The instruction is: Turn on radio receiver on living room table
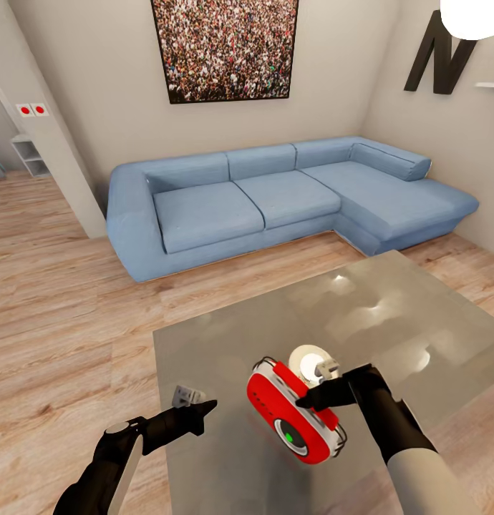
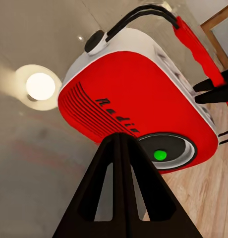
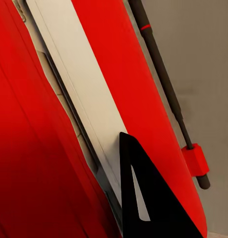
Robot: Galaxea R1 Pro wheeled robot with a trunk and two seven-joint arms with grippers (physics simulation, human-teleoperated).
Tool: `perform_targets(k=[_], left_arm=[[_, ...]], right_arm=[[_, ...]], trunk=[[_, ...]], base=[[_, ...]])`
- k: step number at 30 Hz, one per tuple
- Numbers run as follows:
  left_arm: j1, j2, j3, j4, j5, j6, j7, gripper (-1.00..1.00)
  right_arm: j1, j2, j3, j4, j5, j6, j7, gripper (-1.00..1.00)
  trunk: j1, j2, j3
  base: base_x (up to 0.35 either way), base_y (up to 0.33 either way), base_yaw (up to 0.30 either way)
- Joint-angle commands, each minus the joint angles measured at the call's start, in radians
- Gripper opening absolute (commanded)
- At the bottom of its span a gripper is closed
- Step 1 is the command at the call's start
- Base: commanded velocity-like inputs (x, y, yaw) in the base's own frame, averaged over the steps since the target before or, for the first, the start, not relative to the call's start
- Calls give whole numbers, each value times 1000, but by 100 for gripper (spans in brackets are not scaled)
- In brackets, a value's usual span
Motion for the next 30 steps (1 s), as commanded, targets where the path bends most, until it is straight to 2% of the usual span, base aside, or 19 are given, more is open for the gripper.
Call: perform_targets(k=[1, 14, 21, 30], left_arm=[[0, 0, 0, 0, 0, 0, 0, -100], [0, 0, 0, 0, 0, 0, 0, -100], [0, 0, 0, 0, 0, 0, 0, -100], [0, 0, 0, 0, 0, 0, 0, -100]], right_arm=[[0, 0, 0, 4, -7, -4, -1, -100], [0, 0, -14, 23, -7, -61, -4, -100], [0, 1, -13, 36, -8, -72, -42, -100], [0, 0, -14, 83, -8, -95, -55, -100]], trunk=[[0, 0, 0], [0, 0, 0], [0, 0, 0], [0, 0, 0]], base=[[0, 0, 0], [0, 0, 0], [0, 0, 0], [0, 0, 0]])
